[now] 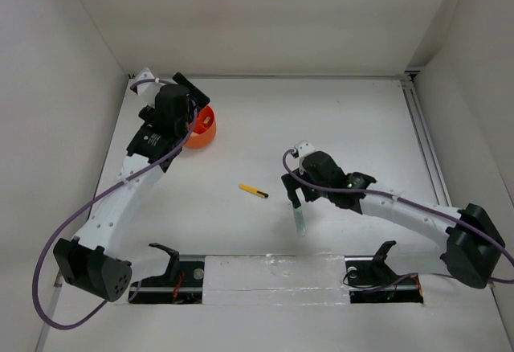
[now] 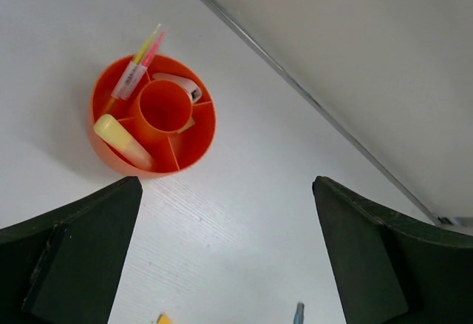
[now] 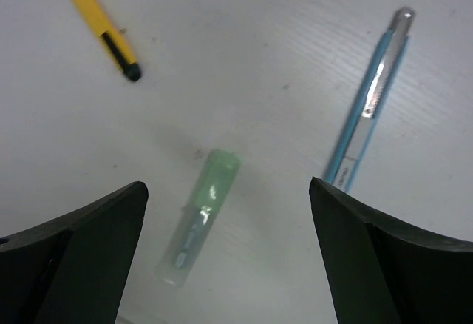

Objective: Sort the stationery into containers
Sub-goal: Grab a piece of stationery with the right arm

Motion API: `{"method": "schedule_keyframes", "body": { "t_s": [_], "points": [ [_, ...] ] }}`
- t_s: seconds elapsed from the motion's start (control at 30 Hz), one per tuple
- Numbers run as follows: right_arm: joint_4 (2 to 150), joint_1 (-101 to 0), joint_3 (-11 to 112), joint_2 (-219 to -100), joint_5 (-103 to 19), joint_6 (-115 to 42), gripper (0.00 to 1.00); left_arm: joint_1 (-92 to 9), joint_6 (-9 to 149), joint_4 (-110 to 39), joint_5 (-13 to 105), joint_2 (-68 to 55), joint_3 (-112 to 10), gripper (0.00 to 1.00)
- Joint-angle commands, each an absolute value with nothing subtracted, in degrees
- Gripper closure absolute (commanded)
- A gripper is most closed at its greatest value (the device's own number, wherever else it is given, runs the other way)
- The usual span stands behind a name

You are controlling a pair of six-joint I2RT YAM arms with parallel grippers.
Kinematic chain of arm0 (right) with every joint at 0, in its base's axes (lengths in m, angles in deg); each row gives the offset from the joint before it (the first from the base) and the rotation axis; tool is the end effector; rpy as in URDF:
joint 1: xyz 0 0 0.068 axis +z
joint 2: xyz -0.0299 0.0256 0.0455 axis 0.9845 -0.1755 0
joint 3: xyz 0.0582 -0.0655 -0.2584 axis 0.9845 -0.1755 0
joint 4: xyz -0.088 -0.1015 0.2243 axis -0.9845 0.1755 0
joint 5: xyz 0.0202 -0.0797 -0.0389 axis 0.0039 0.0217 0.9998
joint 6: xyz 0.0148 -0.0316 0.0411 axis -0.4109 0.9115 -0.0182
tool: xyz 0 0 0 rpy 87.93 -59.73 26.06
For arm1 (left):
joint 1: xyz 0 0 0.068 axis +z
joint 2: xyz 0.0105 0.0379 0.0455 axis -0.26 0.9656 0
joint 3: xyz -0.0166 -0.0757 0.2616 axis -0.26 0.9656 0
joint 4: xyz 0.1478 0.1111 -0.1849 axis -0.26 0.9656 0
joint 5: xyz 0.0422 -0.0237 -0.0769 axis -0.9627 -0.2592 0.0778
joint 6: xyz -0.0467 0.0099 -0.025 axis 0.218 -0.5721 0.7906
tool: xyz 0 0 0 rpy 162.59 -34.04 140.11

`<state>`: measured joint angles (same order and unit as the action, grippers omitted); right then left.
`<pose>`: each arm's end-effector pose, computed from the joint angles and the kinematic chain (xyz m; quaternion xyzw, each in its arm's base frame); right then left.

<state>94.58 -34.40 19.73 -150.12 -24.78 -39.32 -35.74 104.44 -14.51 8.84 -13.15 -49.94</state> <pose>0.1861 0.1809 0.2283 -0.2539 0.8897 0.1035 0.3650 0.2577 -0.0789 0.3990 -0.3123 0.7278 -0.1490 0.5921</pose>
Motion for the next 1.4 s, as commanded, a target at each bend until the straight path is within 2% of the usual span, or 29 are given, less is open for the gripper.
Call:
{"method": "schedule_keyframes", "body": {
  "t_s": [0.0,0.17,0.33,0.67,0.93,0.97,1.07,1.1,1.23,1.37],
  "points": [
    [95.8,-29.0,18.8,-146.4,-21.1,-46.9,0.04,-38.2,102.9,-12.8,7.9,-14.0,-50.4,0.00],
    [96.0,-23.5,15.1,-145.8,-19.9,-53.1,0.12,-38.2,102.9,-12.7,12.5,-11.8,-50.4,0.00],
    [97.1,-19.3,14.0,-148.5,-17.6,-58.6,0.16,-38.2,102.9,-12.7,15.5,-11.7,-48.6,0.00],
    [103.1,-17.2,11.8,-149.2,-12.5,-67.9,0.17,-38.2,101.8,-16.6,18.8,-15.6,-44.8,0.00],
    [99.6,-17.2,11.3,-156.8,-16.8,-67.9,0.30,-38.2,101.8,-18.4,22.1,-15.6,-44.3,0.00],
    [98.9,-17.2,11.8,-158.5,-16.8,-67.9,0.34,-38.2,101.8,-18.4,22.1,-15.6,-43.7,0.00],
    [97.4,-17.2,11.8,-160.7,-18.1,-67.4,0.72,-38.2,101.8,-18.4,22.7,-15.6,-43.7,0.00],
    [97.4,-17.2,11.8,-161.2,-18.1,-67.4,1.00,-38.8,101.8,-18.4,22.7,-15.6,-43.7,0.00],
    [99.8,-17.2,15.1,-160.9,-16.5,-66.2,1.00,-38.8,101.8,-18.9,24.3,-15.1,-43.7,0.00],
    [100.9,-17.9,20.4,-157.1,-7.9,-61.0,1.00,-38.8,101.8,-21.5,31.4,-15.1,-42.6,0.00]
  ]
}}
